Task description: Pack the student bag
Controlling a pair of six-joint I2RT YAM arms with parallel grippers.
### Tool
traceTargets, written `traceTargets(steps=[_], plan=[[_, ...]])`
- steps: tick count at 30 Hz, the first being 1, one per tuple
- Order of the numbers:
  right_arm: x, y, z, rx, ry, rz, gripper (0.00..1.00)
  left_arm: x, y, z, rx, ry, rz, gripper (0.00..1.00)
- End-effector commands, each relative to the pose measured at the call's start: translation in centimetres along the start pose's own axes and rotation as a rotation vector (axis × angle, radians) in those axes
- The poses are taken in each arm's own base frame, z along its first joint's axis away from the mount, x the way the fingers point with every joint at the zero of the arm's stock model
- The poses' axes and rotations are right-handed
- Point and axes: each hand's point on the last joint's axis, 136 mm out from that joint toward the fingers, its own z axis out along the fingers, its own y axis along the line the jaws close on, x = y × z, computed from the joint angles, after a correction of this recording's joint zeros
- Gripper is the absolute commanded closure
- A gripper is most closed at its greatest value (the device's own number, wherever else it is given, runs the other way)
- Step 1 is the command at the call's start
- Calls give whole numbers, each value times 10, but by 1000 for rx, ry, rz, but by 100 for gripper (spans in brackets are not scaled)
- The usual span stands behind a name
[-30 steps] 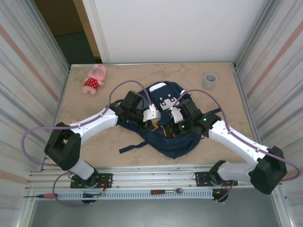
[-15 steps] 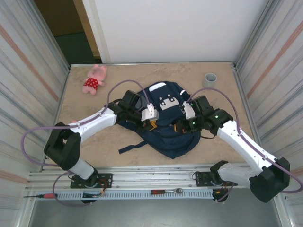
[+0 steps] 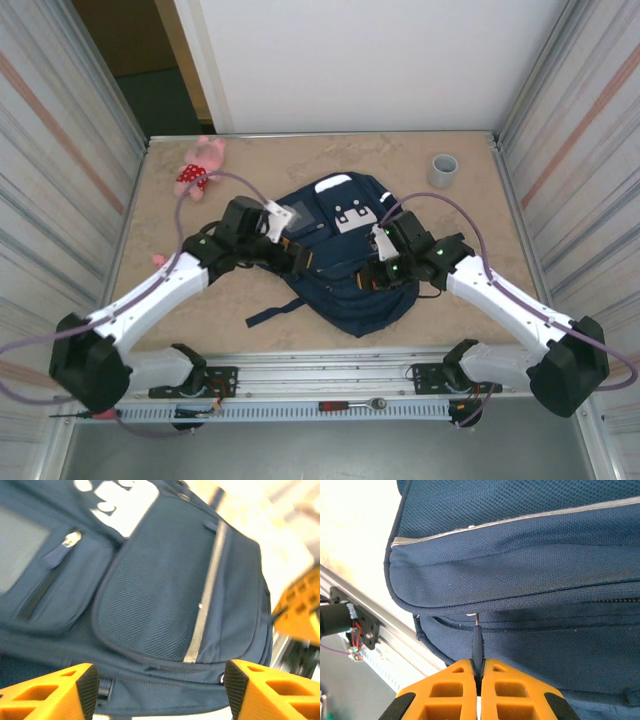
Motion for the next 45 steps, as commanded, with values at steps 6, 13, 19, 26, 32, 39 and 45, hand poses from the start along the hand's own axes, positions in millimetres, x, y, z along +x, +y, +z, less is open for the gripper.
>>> traceTargets(steps=[6,13,19,26,32,39,45], plan=[[-4,2,4,2,-58,33,100,37,44,23,-242,-30,-696,32],[-3,4,9,-3,-65,37,100,38,57,60,-312,-57,-728,57],[-2,7,14,20,-76,34,100,31,86,80,-337,-60,-758,93],[-11,35,37,-50,-128,57,100,-6,124,69,-348,-107,-711,100],[-24,39,50,-16,-139,56,100,-22,126,44,-332,-77,-695,75],[-22,38,53,3,-116,36,100,35,57,34,-194,32,-922,45],[-17,35,51,10,-103,18,100,52,31,49,-154,21,-1085,44]])
